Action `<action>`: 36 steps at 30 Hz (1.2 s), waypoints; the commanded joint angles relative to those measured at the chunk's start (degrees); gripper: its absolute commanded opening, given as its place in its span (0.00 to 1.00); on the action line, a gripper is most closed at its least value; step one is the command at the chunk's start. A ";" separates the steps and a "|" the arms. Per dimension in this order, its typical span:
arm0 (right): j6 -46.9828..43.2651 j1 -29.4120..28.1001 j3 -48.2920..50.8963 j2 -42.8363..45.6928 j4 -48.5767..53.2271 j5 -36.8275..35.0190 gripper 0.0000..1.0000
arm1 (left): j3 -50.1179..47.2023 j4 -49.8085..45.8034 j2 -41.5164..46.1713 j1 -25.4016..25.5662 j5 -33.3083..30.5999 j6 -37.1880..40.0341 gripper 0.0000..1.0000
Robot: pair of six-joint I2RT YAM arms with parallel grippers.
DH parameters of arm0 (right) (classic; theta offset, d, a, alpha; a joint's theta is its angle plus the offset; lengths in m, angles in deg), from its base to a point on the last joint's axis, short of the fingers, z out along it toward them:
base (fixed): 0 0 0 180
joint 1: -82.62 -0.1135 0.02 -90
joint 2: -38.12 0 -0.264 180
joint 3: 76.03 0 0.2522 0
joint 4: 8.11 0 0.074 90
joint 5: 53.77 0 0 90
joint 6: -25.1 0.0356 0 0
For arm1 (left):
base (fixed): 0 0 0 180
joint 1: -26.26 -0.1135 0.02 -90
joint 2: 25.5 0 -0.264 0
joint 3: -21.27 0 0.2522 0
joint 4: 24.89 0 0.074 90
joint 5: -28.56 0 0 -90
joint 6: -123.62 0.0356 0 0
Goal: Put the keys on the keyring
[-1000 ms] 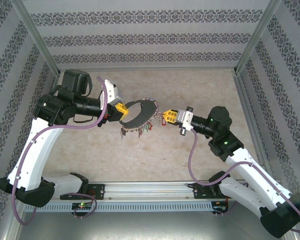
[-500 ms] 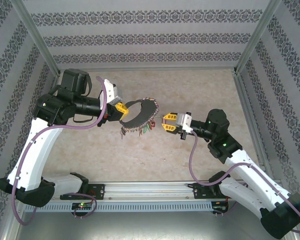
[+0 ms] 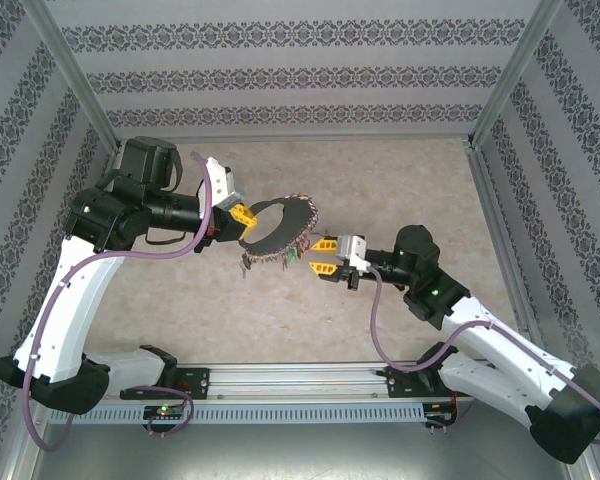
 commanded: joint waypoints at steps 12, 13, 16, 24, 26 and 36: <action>-1.09 0.72 2.40 5.07 -5.86 -6.82 0.23 | 0.65 1.99 1.06 -0.55 2.13 -0.19 0.00; -0.81 0.72 2.42 5.37 -6.72 -7.51 0.23 | 0.62 2.18 1.07 -0.54 2.14 -0.25 0.00; 0.19 0.14 1.92 5.34 -9.68 -9.74 0.22 | 0.63 2.29 1.04 -0.58 2.34 -0.24 0.00; 2.57 -2.13 1.15 3.08 -17.91 -16.94 0.18 | 0.18 2.65 1.12 -0.54 2.40 -0.64 0.00; 3.17 -2.66 0.86 2.52 -19.05 -17.35 0.17 | 0.02 2.95 1.13 -0.55 2.44 -0.85 0.00; 1.25 -5.22 1.01 1.36 -19.22 -18.99 0.27 | 0.26 3.77 0.69 -0.61 3.24 -1.47 0.00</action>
